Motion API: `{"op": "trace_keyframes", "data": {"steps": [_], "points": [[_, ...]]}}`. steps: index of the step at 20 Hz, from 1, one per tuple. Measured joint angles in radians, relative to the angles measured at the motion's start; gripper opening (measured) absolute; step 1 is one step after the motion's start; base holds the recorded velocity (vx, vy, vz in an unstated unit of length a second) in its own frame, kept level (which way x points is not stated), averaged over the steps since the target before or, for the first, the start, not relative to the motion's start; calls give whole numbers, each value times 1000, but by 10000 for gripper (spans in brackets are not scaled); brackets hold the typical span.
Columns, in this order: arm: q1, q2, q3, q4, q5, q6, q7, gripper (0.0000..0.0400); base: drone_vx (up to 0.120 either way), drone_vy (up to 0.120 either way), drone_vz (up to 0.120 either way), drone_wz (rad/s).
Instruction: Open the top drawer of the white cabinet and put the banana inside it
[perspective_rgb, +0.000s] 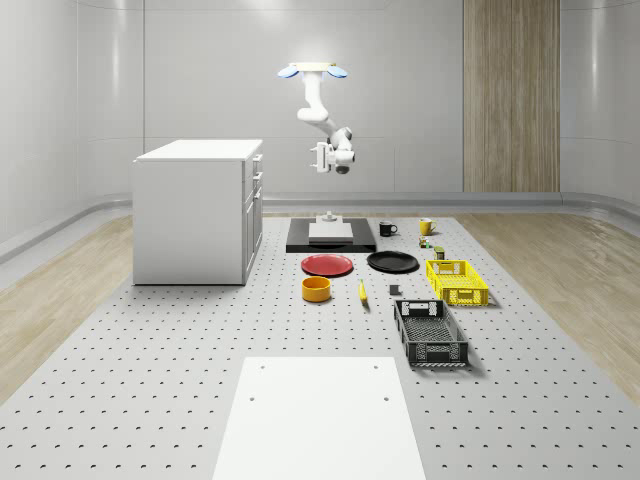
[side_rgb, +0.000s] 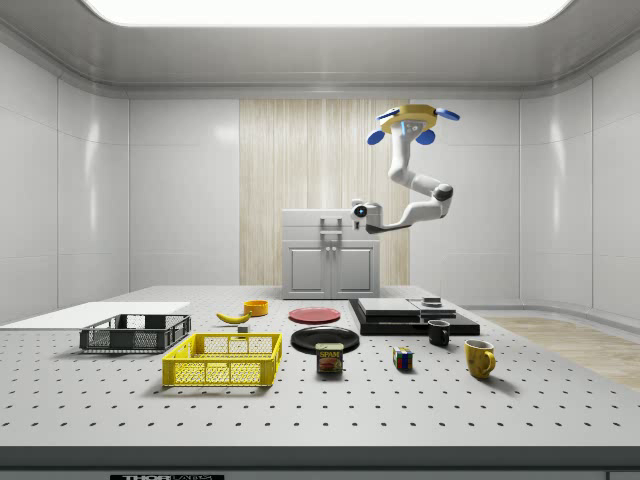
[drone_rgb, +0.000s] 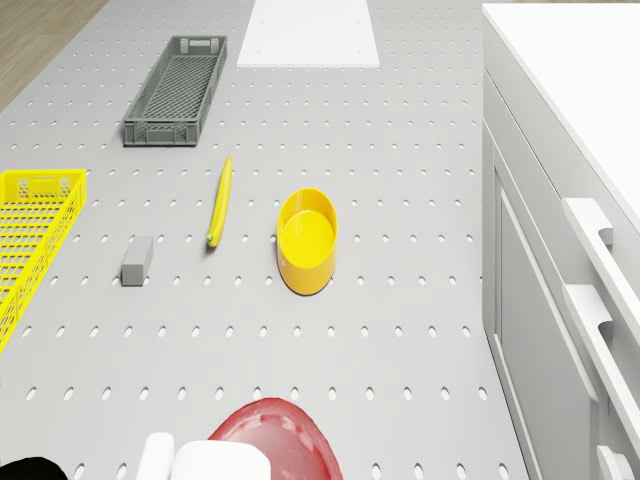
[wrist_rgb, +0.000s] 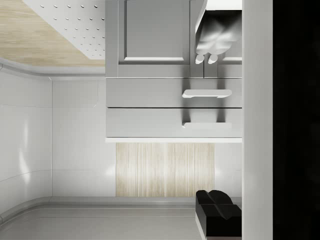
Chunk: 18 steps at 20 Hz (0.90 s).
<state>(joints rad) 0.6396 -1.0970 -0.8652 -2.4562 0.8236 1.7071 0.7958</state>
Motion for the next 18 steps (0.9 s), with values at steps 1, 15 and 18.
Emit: {"op": "trace_keyframes", "data": {"steps": [1, 15, 18], "points": [[2, -2, -1, 0, -2, 2, 2, 400, 120, 0, 0, 0], [30, -32, 12, -23, -9, 51, 17, 400, 74, 0, 0, 0], [37, -35, 34, -42, 7, 81, 15, 400, 0, 0, 0, 0]]}}
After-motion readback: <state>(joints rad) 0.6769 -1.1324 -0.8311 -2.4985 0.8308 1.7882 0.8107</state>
